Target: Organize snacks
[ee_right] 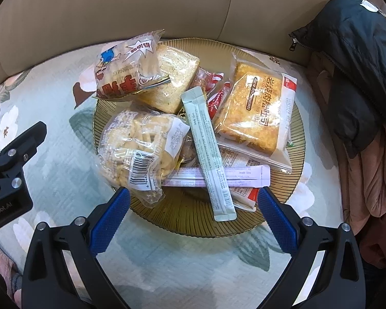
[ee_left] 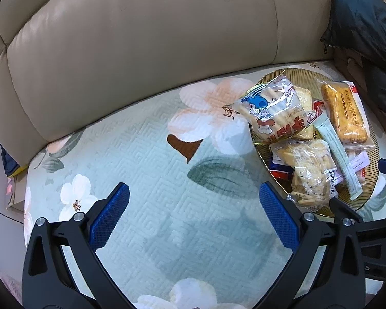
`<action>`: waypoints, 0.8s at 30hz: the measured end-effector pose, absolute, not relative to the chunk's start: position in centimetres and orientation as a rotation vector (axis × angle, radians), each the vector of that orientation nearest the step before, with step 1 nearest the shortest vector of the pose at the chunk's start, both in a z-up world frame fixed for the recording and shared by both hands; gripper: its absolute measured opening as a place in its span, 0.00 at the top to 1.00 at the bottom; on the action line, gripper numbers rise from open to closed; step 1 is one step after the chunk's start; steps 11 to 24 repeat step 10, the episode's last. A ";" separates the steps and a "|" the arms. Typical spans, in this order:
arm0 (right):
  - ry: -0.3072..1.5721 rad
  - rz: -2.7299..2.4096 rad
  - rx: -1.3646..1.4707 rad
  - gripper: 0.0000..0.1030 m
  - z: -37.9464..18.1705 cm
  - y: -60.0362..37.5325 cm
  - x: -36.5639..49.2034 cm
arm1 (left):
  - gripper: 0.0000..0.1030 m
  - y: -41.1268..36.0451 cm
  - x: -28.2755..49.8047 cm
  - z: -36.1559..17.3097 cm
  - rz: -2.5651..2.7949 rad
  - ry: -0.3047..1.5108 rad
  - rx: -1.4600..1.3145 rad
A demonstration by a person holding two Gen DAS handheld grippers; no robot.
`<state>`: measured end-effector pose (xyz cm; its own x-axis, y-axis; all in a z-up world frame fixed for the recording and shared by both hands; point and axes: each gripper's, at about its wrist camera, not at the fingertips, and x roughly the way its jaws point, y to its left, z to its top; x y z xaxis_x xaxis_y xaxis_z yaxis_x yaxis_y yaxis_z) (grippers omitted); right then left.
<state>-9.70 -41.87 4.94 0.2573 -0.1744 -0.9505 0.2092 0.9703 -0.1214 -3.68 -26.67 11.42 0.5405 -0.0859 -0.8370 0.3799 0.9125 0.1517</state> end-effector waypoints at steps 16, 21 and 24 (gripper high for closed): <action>1.065 -0.252 0.046 0.05 11.9 -37.8 -10.4 | 0.03 -19.3 -1.4 10.7 -0.302 0.984 0.248; 1.065 -0.252 0.046 0.05 11.9 -37.8 -10.4 | 0.03 -19.3 -1.4 10.7 -0.302 0.984 0.248; 1.065 -0.252 0.046 0.05 11.9 -37.8 -10.4 | 0.03 -19.3 -1.4 10.7 -0.302 0.984 0.248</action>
